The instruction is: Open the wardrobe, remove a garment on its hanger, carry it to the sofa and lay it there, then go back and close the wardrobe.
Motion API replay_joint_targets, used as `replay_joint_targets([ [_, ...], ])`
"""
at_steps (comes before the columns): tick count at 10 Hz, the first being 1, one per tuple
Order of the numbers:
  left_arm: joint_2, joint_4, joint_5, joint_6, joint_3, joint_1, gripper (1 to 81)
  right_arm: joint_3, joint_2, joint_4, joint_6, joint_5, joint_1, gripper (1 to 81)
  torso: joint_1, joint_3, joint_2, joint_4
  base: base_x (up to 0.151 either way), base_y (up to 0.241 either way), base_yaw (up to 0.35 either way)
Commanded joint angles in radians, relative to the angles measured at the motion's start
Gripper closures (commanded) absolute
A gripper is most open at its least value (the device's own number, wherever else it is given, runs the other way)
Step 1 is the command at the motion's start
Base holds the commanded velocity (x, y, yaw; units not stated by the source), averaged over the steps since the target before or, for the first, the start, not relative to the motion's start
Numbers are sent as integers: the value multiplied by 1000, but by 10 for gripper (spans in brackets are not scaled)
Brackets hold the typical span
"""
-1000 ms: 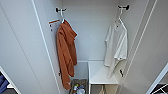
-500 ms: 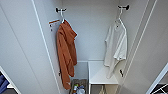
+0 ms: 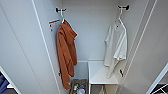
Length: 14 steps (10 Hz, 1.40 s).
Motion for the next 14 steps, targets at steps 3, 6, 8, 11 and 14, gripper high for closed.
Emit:
replay_joint_targets([
  [3, -7, 14, 54, 3, -3, -21, 10, -5, 4, -33, -1, -72, 70, 10, 0, 0, 0, 0, 0, 0, 0],
  [6, -7, 15, 54, 3, -3, -21, 10, -4, 4, -37, -1, -72, 76, 10, 1, 0, 0, 0, -46, 0, 0],
  [8, -8, 15, 54, 3, -3, -21, 10, 1, 5, -51, -2, -75, 87, 10, 0, 0, 0, 0, -78, 0, 0],
  [11, -10, 15, 54, 3, -3, -21, 10, 24, 13, -177, -2, -83, 146, 10, -1, 0, 0, 0, -52, 0, 0],
  [14, -8, 15, 54, 3, -3, -21, 10, 42, 56, -391, -4, -180, 260, 10, -2, 0, -1, 0, 0, 0, 0],
])
